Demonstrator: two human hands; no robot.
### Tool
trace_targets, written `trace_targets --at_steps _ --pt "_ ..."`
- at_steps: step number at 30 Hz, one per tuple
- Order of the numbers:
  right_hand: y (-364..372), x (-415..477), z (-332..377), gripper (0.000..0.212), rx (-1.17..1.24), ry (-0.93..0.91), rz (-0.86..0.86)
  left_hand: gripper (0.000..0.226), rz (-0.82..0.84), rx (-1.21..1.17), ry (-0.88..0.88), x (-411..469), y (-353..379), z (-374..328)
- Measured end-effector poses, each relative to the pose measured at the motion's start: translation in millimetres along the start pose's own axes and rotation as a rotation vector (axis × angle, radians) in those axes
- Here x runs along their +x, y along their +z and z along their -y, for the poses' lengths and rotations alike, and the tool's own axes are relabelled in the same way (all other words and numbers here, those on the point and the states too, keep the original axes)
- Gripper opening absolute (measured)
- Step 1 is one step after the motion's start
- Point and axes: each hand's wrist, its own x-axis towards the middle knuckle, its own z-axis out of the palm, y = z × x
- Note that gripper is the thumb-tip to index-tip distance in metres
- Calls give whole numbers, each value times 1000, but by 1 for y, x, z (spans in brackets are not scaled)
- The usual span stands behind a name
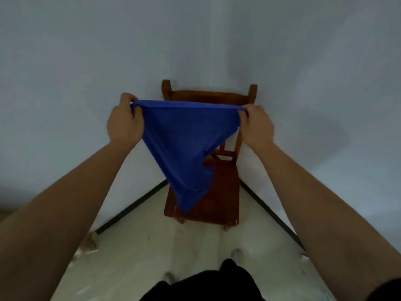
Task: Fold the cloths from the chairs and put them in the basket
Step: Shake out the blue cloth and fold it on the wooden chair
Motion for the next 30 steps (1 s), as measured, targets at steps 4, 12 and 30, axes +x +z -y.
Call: trace_targets --at_steps 4,12,30 --pt "-47 -22 26 33 -61 70 -160 23 8 -30 166 22 -32 -8" --pt "-88 -65 76 25 116 115 -381 24 -6 -168 332 33 -78 1" --pt "-121 -105 82 29 -176 61 -329 15 72 -256 334 27 -83 2"
